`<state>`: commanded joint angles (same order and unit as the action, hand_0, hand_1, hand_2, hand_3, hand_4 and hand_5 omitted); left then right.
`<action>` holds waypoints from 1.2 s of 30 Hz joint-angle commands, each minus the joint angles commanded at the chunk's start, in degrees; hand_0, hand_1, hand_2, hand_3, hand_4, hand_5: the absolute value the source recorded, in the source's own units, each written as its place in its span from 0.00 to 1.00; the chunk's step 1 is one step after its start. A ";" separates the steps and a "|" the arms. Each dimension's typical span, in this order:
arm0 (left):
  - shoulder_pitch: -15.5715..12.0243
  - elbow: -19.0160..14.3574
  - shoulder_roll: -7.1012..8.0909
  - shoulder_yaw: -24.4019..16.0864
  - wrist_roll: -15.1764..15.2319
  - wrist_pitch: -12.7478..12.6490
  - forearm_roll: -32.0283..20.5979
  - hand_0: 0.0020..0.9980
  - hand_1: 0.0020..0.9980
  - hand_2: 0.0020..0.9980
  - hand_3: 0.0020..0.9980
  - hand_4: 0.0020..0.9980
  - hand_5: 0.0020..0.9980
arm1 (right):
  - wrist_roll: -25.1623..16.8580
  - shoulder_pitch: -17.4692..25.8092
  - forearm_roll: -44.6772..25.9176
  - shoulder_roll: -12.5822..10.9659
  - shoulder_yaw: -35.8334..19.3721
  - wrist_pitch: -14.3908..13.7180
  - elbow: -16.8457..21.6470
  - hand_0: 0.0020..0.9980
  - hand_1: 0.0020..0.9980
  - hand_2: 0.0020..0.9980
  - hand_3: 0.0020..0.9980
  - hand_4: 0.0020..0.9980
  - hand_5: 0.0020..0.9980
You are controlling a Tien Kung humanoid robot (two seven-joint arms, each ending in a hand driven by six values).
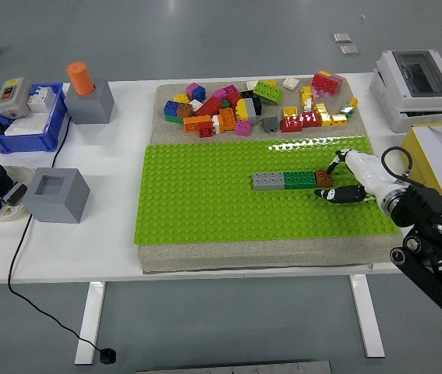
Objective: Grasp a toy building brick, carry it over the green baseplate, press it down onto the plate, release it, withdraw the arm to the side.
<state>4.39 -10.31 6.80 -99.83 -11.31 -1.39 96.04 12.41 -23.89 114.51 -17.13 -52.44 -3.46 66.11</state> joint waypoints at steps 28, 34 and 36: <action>-0.14 0.00 -0.13 -0.18 -0.03 -0.01 0.11 0.66 0.64 0.61 0.62 0.69 0.25 | -0.68 1.56 -0.54 -1.29 -1.75 -2.68 6.15 0.81 0.86 0.92 0.62 0.86 0.45; -0.28 0.00 -0.17 -0.31 0.00 -0.03 0.12 0.66 0.64 0.61 0.62 0.69 0.25 | -1.97 4.95 -1.49 -3.14 -7.71 -6.10 8.34 0.79 0.84 0.90 0.64 0.84 0.41; -0.34 0.00 -0.16 -0.40 0.00 -0.02 0.20 0.66 0.64 0.61 0.62 0.69 0.25 | -1.43 6.39 0.31 -3.93 -10.17 -5.90 8.15 0.75 0.81 0.86 0.66 0.70 0.19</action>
<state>4.05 -10.31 6.64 -100.24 -11.31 -1.42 96.23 10.98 -17.50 114.82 -21.06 -62.61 -9.36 74.26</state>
